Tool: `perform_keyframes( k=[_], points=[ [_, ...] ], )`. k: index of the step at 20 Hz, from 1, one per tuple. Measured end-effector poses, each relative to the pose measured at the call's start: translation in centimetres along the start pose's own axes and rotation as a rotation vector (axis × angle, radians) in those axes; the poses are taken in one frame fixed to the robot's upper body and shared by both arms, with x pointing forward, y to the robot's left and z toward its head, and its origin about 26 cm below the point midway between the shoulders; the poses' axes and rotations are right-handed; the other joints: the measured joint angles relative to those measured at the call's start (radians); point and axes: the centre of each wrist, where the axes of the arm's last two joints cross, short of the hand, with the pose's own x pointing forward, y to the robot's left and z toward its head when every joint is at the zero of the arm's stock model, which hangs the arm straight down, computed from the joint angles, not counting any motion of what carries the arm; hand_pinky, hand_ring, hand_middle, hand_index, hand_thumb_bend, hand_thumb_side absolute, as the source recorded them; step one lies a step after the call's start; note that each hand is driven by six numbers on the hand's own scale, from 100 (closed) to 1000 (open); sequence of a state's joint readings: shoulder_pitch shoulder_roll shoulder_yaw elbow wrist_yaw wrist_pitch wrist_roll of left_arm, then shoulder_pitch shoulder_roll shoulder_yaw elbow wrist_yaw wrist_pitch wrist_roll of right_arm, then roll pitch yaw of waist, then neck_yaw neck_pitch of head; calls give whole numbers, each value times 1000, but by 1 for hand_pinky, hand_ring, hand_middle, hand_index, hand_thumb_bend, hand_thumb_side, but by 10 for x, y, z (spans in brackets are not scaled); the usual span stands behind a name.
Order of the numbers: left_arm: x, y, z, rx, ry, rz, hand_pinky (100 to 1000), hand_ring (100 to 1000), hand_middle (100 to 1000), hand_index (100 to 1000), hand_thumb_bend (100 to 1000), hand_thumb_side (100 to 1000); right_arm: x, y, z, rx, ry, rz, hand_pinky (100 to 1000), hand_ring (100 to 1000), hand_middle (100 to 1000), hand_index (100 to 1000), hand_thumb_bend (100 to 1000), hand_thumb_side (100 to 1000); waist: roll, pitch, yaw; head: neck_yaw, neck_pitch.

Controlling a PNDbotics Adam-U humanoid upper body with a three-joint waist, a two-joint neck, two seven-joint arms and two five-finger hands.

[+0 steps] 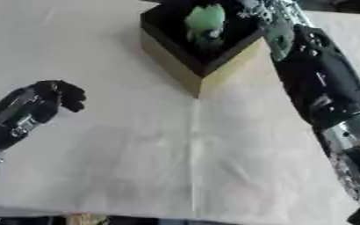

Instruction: Pick up objects on the table and place them in the box.

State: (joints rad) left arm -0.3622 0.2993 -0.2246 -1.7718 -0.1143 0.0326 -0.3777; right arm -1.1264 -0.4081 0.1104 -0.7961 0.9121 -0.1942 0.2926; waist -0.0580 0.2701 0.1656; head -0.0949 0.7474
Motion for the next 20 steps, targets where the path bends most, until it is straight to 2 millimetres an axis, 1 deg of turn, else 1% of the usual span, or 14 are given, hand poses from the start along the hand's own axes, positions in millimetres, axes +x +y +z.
perform_keyframes(
  k=[1,5,7,11,14,18,20],
  points=[
    [0,0,0,0,0,0,680,651,638,747,701,859,-1,0,0,8,3,-1,738,804,853,826,588,350,0,0,0,0,0],
    [0,0,0,0,0,0,681,651,638,747,700,860,-1,-2,1,18,6,-8,757,837,870,840,670,390,0,-2,-3,1,0],
    [0,0,0,0,0,0,681,651,639,747,700,860,-1,-6,2,10,5,-3,760,841,875,842,681,397,0,-2,-5,1,0],
    [0,0,0,1,1,0,680,652,639,747,698,861,-1,-18,6,-25,-11,13,751,826,860,833,657,392,0,-2,-13,5,0],
    [0,1,0,7,2,-1,680,652,640,747,696,861,4,-32,11,-73,-54,37,735,807,839,823,630,389,1,-5,-24,10,-1],
    [-1,4,3,37,11,-4,679,653,642,746,696,861,13,-54,27,-174,-147,56,723,787,814,826,606,385,5,-10,-52,23,-2],
    [-3,5,5,58,19,-4,679,654,643,746,697,861,20,-63,39,-235,-201,57,717,778,802,827,596,384,8,-17,-72,30,-4]
  ],
)
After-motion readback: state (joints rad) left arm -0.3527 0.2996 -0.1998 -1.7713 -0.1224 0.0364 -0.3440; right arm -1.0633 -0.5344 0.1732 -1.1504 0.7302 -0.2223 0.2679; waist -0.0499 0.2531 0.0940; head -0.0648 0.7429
